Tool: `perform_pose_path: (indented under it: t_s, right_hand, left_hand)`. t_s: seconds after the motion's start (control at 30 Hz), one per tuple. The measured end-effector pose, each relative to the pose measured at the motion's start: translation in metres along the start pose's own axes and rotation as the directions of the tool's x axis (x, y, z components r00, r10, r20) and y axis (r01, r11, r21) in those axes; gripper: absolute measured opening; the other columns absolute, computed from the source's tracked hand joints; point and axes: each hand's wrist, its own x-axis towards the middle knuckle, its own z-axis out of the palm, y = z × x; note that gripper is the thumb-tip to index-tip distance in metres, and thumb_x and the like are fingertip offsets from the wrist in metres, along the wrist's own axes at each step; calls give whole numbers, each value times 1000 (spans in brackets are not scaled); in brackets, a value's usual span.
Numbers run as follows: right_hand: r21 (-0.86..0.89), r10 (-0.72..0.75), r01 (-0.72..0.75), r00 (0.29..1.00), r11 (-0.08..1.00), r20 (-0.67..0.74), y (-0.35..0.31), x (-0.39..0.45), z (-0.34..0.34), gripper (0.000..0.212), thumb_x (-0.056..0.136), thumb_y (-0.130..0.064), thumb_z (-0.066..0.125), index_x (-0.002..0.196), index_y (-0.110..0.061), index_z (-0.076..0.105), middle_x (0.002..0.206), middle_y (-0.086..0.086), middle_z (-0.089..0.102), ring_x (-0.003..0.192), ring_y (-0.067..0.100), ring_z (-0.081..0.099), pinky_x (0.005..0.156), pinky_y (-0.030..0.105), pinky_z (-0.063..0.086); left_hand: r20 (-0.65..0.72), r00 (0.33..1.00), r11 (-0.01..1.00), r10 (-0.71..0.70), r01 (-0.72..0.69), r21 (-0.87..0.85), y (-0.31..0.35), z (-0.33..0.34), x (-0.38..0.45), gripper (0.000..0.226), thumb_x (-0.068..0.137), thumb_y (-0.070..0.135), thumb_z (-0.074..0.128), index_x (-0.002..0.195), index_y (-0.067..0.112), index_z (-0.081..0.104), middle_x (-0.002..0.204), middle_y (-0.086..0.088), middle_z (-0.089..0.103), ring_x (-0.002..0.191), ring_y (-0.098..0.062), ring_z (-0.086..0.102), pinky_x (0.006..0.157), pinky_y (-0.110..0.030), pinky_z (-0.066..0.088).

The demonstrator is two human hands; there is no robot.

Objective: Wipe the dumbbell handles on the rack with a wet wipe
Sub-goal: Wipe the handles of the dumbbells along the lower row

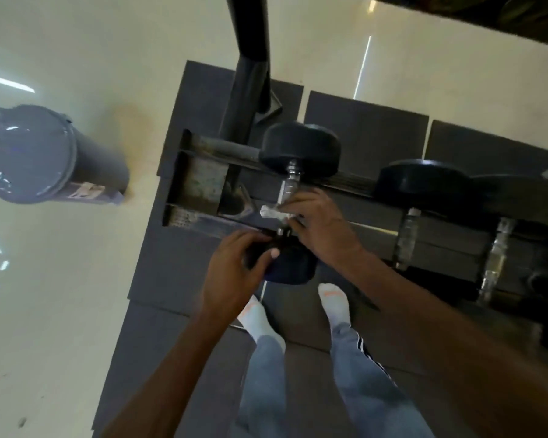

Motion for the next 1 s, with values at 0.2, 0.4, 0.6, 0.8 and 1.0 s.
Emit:
perform_pose_path:
  t_s: [0.2, 0.4, 0.6, 0.8, 1.0]
  right_hand:
    - [-95, -98, 142, 927, 985, 363, -4, -4, -6, 18, 92, -13, 62, 104, -13, 75, 114, 6, 55, 104, 23, 52, 90, 33, 44]
    - [-144, -182, 318, 799, 937, 574, -15, 10, -18, 16, 92, -17, 66, 105, -19, 74, 110, -1, 56, 102, 16, 56, 89, 36, 49]
    - [-92, -192, 324, 742, 942, 642, -16, 18, -15, 49, 87, -49, 27, 105, -19, 62, 110, 1, 57, 96, 15, 57, 84, 29, 49]
    - [-41, -281, 419, 675, 907, 682, -15, 33, -13, 17, 97, -14, 55, 91, -5, 68, 101, 10, 57, 86, 13, 48, 73, 21, 34]
    - [-83, -208, 350, 712, 933, 671, -11, 44, 1, 14, 98, -17, 57, 106, -9, 65, 110, 11, 63, 100, 22, 61, 88, 33, 50]
  left_hand:
    - [72, 997, 1000, 17, -16, -14, -16, -2, 5, 26, 92, 43, 70, 107, 22, 72, 108, 9, 68, 106, -13, 61, 91, -28, 50]
    - [20, 1000, 999, 13, -12, -51, -20, 3, -3, 28, 94, 38, 73, 118, 23, 71, 119, 11, 67, 114, -11, 60, 97, -29, 50]
    - [-27, 1000, 993, -13, 9, -122, -16, 13, -22, 51, 88, 32, 80, 135, 19, 65, 140, 15, 55, 134, 2, 48, 110, -15, 39]
    - [43, 999, 998, -24, 27, -64, -14, 8, -20, 72, 77, 40, 90, 138, 15, 62, 146, 3, 56, 139, -9, 48, 115, -24, 40]
    - [7, 999, 998, -50, 50, -47, -2, 10, -20, 76, 73, 37, 93, 139, 15, 62, 146, 8, 55, 137, -3, 47, 112, -12, 36]
